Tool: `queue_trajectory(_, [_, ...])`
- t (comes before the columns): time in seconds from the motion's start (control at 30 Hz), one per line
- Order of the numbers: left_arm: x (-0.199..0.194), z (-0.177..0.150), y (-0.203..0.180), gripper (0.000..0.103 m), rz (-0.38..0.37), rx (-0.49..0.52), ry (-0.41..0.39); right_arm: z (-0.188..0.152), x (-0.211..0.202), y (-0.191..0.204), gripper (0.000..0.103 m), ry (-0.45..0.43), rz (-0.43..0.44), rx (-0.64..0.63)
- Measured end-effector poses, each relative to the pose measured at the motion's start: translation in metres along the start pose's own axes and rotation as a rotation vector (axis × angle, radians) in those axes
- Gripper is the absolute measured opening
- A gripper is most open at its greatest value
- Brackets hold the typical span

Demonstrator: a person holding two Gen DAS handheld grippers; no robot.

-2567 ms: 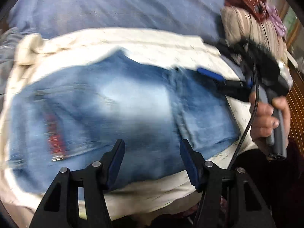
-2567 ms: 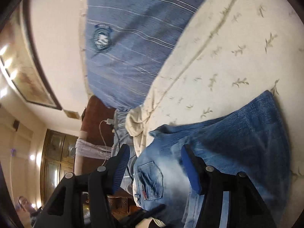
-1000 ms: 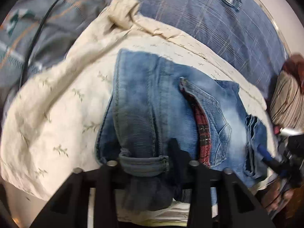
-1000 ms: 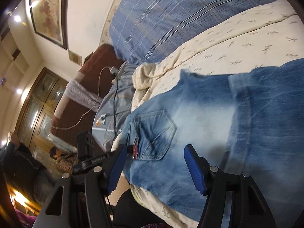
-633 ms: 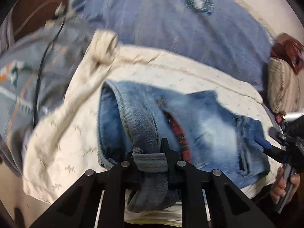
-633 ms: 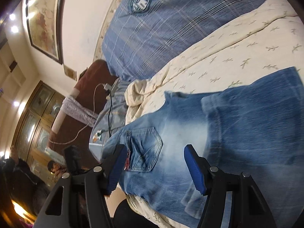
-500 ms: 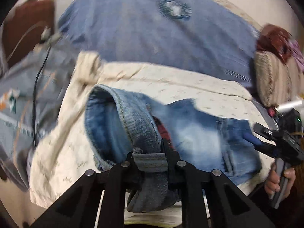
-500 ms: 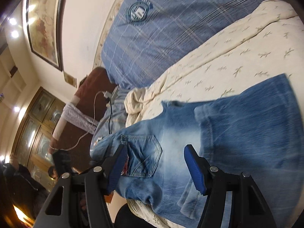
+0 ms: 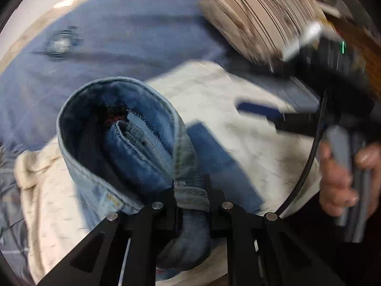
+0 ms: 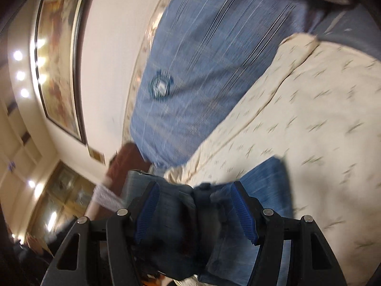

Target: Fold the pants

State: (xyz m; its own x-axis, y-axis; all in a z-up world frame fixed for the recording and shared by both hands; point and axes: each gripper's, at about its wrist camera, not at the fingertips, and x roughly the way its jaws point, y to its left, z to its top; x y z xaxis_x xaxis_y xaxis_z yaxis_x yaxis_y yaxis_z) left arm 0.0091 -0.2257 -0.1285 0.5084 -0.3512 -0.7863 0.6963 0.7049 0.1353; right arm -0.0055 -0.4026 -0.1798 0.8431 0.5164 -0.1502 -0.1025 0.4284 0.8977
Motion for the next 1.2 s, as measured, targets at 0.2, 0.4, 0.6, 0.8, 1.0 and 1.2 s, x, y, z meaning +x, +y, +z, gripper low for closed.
queue_trajectory(0.2, [0.009, -0.017, -0.048, 0.023, -0.113, 0.131, 0.045, 0.018, -0.034, -0.028, 0.075, -0.059, 0.012, 0.117])
queue_trajectory(0.4, [-0.072, -0.029, -0.016, 0.05, -0.132, 0.131, -0.145, 0.015, -0.012, -0.02, 0.076, 0.038, -0.042, 0.072])
queue_trajectory(0.6, [-0.069, -0.03, 0.046, 0.055, -0.016, 0.004, -0.147, 0.001, 0.022, -0.027, 0.076, 0.126, -0.121, 0.091])
queue_trajectory(0.8, [-0.015, -0.027, 0.073, 0.054, -0.062, -0.098, -0.056, -0.011, 0.047, -0.041, 0.076, 0.216, -0.149, 0.145])
queue_trajectory(1.0, [0.02, -0.031, 0.049, 0.054, -0.104, -0.042, 0.006, -0.02, 0.053, -0.025, 0.076, 0.281, -0.094, 0.067])
queue_trajectory(1.2, [0.028, -0.04, 0.052, 0.054, -0.136, -0.079, -0.017, -0.023, 0.056, -0.021, 0.077, 0.299, -0.098, 0.063])
